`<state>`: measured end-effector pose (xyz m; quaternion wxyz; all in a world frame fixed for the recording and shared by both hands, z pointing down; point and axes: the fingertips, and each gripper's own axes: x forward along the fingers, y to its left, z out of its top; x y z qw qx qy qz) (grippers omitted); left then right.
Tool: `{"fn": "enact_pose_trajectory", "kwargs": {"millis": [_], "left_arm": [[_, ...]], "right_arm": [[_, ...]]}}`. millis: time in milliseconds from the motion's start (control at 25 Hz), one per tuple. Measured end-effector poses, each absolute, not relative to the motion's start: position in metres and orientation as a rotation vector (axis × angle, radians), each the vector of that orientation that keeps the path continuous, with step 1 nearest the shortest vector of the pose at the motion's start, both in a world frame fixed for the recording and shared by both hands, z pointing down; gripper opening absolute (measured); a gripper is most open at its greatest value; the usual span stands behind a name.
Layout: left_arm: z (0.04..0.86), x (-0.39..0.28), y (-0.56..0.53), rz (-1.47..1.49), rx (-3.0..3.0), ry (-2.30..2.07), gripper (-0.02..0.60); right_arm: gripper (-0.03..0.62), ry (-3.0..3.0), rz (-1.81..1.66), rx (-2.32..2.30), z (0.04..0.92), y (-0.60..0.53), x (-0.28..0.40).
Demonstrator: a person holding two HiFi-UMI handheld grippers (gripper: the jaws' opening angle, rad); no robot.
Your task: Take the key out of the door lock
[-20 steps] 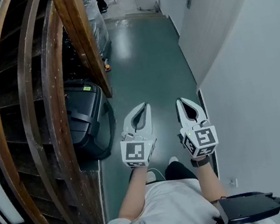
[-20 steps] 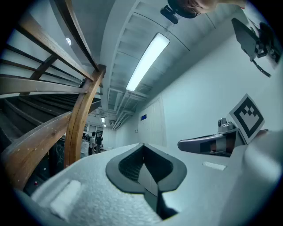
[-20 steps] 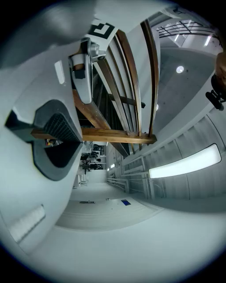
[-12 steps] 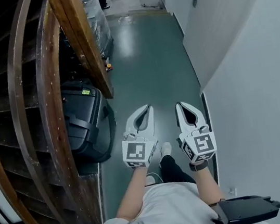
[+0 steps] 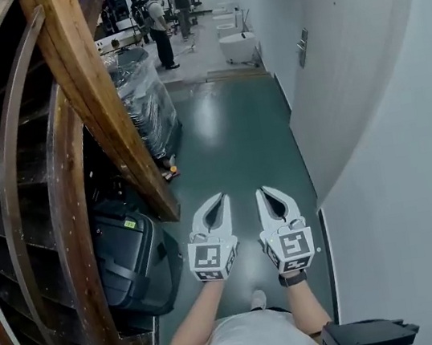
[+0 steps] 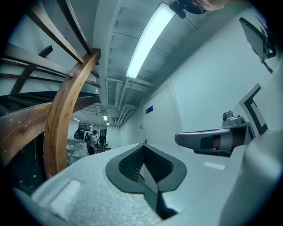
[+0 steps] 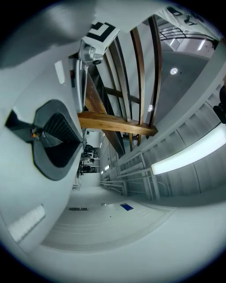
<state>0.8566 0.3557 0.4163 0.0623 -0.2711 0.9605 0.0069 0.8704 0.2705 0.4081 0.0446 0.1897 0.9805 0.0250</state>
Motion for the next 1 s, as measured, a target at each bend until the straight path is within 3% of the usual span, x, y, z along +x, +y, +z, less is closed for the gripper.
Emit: {"fn": "enact_pose_trajectory", "kwargs": {"millis": [320,560,1000], "left_arm": [[0.451,0.786,0.325,0.055,-0.878,2.994,-0.002],[0.468,0.696,0.327,0.072,-0.91,2.979,0.0],[0.422,0.451,0.394,0.086,-0.76,2.852,0.0]], "right_arm": [[0.006,3.109,-0.077,0.619,0.458,0.235,0.781],[0.006,3.119,-0.101,0.637,0.474,0.237,0.692],[0.006,3.053,-0.001,0.697,0.436,0.29,0.465]]}}
